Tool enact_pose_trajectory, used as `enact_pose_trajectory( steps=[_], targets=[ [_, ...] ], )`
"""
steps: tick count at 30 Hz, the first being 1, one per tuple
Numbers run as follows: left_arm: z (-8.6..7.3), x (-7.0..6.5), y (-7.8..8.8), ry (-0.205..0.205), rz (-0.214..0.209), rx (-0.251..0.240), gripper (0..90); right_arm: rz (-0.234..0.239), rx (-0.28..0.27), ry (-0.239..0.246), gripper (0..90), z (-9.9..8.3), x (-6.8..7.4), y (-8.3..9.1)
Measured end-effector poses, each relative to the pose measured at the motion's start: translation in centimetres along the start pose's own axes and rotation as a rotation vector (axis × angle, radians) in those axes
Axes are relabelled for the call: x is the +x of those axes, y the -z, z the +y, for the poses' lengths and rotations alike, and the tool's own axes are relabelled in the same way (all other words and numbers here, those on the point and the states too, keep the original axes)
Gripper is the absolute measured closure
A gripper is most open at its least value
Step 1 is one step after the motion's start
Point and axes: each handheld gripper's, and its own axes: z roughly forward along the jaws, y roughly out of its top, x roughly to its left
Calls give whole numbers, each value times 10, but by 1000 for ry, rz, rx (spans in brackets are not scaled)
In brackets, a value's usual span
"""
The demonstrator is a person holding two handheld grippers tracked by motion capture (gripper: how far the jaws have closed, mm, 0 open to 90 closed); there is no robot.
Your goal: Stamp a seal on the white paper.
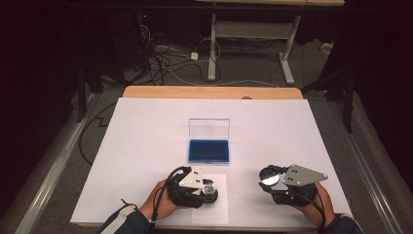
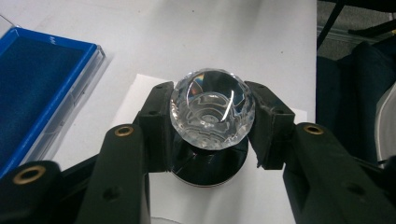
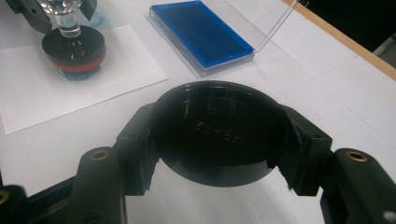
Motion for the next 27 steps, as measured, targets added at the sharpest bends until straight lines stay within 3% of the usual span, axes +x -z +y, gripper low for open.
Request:
enact_pose_trajectory(
  steps=[6,27],
  targets=[
    [-3,0,-8,-8,-9,27,541,1,0,1,390,0,0,0],
    [-10,3,-10,21,-23,-4,542,5,7,4,390,-1,0,-1]
  ],
)
